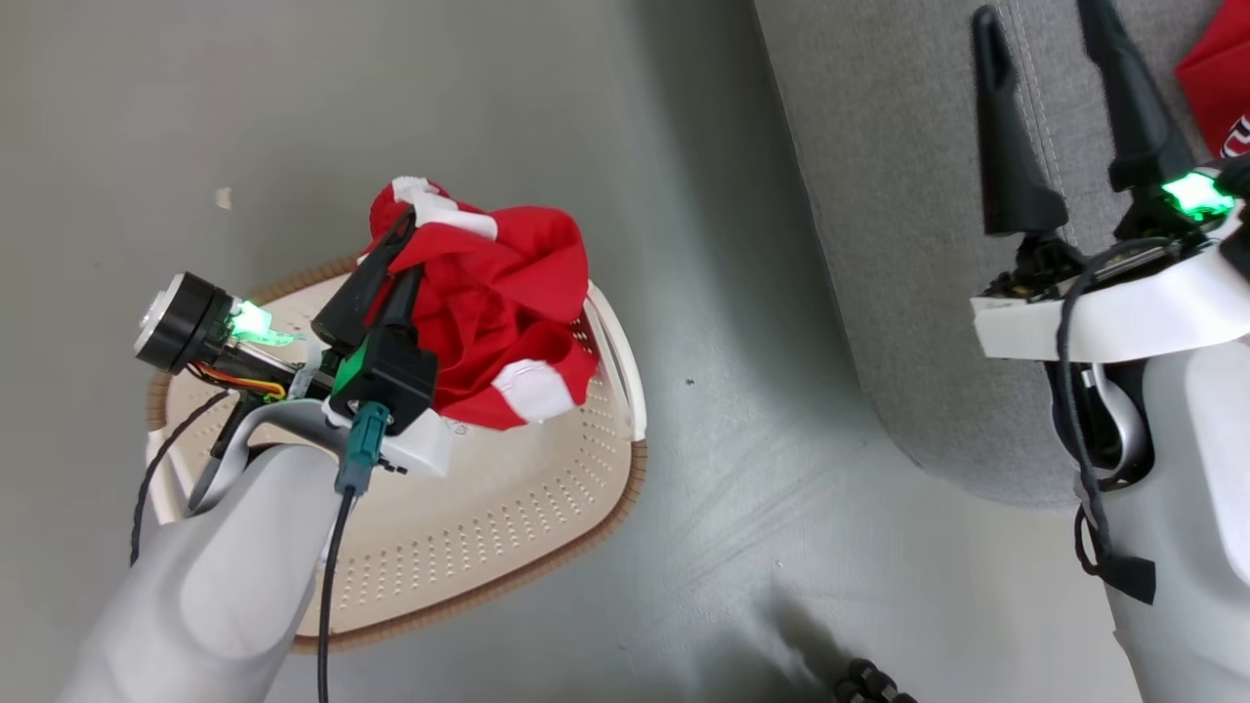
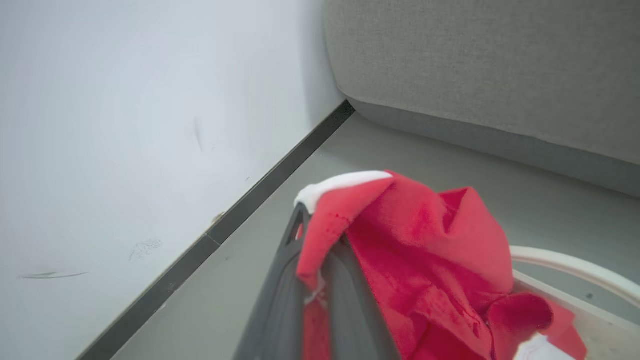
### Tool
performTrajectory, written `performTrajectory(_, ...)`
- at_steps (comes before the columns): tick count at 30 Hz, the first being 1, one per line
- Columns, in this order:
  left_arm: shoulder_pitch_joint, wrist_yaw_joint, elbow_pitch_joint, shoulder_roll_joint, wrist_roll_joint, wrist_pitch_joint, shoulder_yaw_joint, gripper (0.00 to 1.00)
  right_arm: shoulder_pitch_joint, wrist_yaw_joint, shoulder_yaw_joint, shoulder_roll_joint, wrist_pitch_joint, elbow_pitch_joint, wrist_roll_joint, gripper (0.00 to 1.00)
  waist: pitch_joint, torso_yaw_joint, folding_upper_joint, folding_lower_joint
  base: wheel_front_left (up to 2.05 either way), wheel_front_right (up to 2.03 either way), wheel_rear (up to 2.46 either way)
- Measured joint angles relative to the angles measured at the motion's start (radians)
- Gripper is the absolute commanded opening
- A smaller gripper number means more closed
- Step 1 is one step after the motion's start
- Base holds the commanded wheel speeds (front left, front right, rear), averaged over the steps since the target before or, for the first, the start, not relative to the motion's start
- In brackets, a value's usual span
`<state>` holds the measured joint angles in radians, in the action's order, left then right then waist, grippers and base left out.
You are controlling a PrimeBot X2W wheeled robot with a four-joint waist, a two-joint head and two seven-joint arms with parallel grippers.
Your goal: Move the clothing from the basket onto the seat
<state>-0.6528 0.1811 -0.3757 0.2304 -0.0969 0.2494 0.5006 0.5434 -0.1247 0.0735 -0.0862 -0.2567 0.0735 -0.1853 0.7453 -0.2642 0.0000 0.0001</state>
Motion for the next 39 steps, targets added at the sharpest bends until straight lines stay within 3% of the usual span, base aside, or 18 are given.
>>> performTrajectory(7, 0.039, 0.037, 0.177, 0.021, 0.0, 0.003, -0.002, 0.0, 0.022, 0.0, 0.085, -0.055, 0.0, -0.055, 0.002, 1.0, -0.073, 0.04, 0.0, 0.0, 0.0, 0.0, 0.0)
performTrajectory(19, 0.046, 0.035, 0.34, 0.067, -0.01, 0.007, 0.03, 0.0, 0.031, 0.0, 0.217, -0.121, 0.0, -0.117, -0.013, 1.0, -0.198, 0.093, 0.0, 0.0, 0.0, 0.0, 0.0)
performTrajectory(39, 0.014, -0.062, 0.424, 0.12, 0.011, 0.007, 0.052, 0.0, -0.059, 0.0, 0.486, -0.233, 0.0, -0.145, -0.114, 1.0, -0.452, 0.149, 0.0, 0.0, 0.0, 0.0, 0.0)
